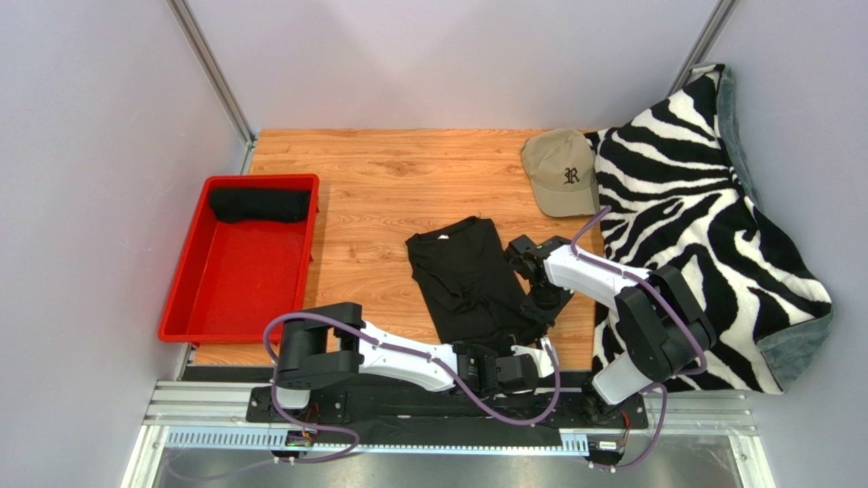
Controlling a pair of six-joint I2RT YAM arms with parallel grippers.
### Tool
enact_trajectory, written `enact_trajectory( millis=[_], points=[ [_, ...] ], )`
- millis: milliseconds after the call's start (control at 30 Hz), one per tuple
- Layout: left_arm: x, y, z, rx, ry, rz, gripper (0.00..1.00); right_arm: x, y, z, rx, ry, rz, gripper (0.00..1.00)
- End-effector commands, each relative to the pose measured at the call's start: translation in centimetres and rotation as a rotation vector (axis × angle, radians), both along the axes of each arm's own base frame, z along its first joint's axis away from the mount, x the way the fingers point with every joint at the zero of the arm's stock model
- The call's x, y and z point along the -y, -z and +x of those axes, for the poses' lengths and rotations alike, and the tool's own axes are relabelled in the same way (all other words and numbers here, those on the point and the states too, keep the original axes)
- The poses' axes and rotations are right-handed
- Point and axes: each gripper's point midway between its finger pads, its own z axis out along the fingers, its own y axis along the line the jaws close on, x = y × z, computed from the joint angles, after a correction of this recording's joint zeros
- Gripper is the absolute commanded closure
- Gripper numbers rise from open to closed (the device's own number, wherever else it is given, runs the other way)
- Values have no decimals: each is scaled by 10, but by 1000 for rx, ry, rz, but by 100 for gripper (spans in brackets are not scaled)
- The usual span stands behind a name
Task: Roll the t-shirts
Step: Roll the T-shirt to the center of the board.
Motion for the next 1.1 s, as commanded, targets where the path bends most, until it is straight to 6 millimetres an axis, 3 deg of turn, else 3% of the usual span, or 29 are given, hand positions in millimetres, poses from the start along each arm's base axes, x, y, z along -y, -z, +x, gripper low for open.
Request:
enact_trajectory(
  millis=[0,100,133,333,533,567,733,833,1067],
  points=[
    [12,-3,-8,-32,39,-56,99,-5,9,9,65,-23,39,60],
    [12,-5,-14,-95,43,-94,100,-4,2,13,100,-28,44,39],
    [12,-8,-14,-109,41,-113,100,-4,-1,15,111,-31,51,36],
    [10,-9,-11,-227,24,-165,100,-5,-28,32,235,-54,77,29],
    [7,-12,-6,-349,15,-223,100,14,-73,46,465,27,63,26],
    [8,-12,-10,-383,30,-226,100,19,-81,49,515,39,51,0],
    [7,-14,-10,-492,36,-260,100,45,-121,48,654,37,-14,0],
    [7,-11,-11,-612,29,-284,100,47,-126,40,634,2,-7,0],
    [10,-12,-9,-915,9,-380,100,12,-79,11,493,-49,191,14]
  ],
)
